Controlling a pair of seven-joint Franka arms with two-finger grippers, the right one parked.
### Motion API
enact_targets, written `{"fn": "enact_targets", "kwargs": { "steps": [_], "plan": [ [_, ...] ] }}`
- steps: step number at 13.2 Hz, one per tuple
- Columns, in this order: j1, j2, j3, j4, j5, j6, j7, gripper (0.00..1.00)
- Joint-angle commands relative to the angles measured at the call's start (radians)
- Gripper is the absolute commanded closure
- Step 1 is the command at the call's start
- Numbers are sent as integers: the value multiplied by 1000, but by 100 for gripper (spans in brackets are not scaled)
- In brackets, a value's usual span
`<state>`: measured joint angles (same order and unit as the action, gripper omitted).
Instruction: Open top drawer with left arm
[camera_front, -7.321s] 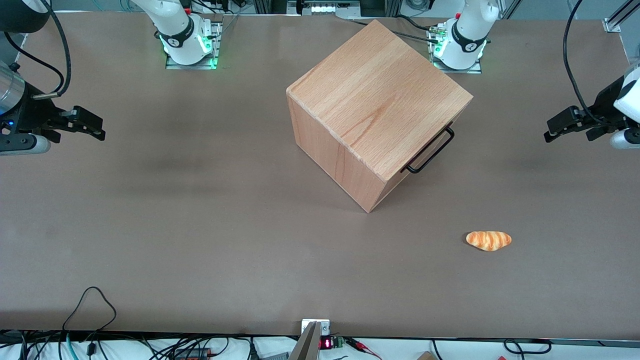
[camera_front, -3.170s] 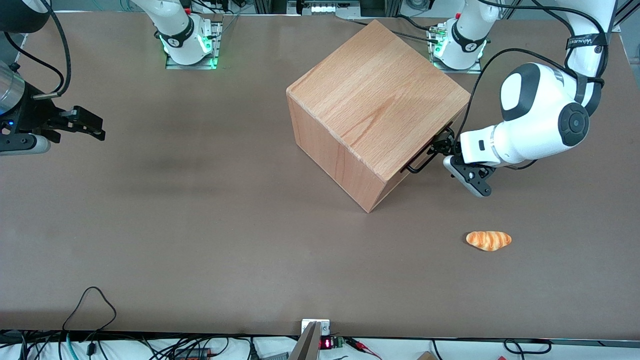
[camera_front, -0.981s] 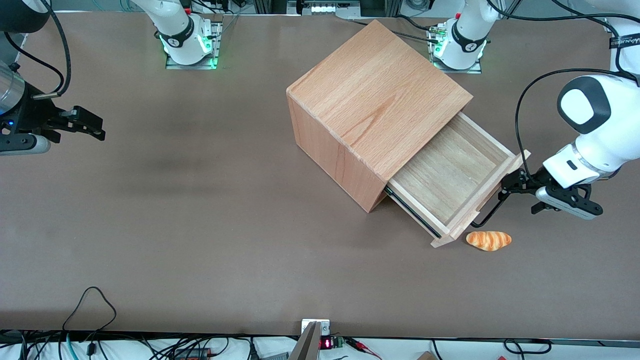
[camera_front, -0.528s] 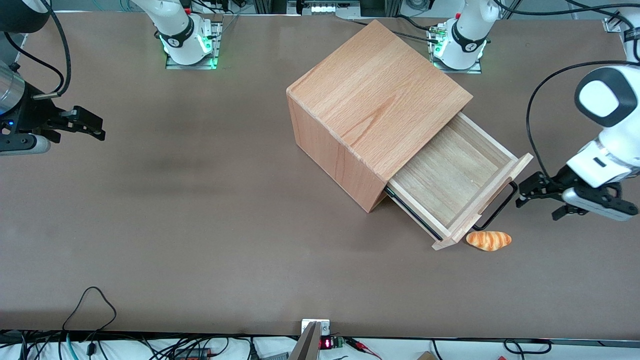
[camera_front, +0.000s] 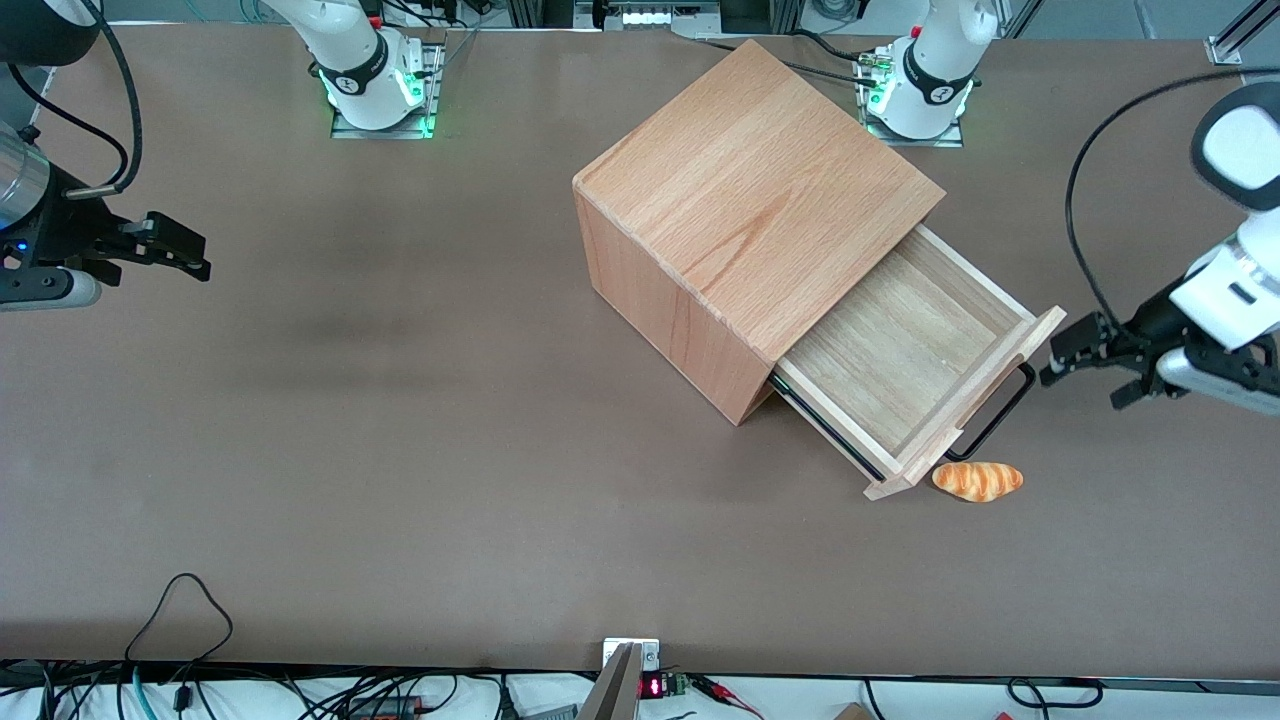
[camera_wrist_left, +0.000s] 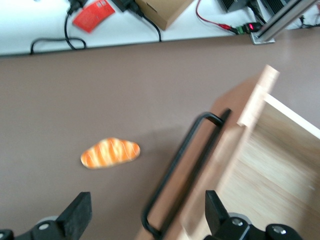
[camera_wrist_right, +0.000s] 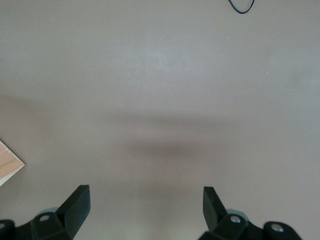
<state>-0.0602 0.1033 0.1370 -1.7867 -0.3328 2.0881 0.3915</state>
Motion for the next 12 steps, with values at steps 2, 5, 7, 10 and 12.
{"fn": "enact_targets", "kwargs": {
  "steps": [2, 5, 7, 10, 12],
  "plan": [
    [13, -102, 0, -5, 158, -136, -135, 0],
    [14, -145, -5, -2, 230, -259, -213, 0],
    [14, -174, -22, -2, 285, -354, -299, 0],
    [14, -188, -59, 35, 351, -451, -382, 0],
    [14, -186, -60, 49, 351, -464, -384, 0]
  ]
}}
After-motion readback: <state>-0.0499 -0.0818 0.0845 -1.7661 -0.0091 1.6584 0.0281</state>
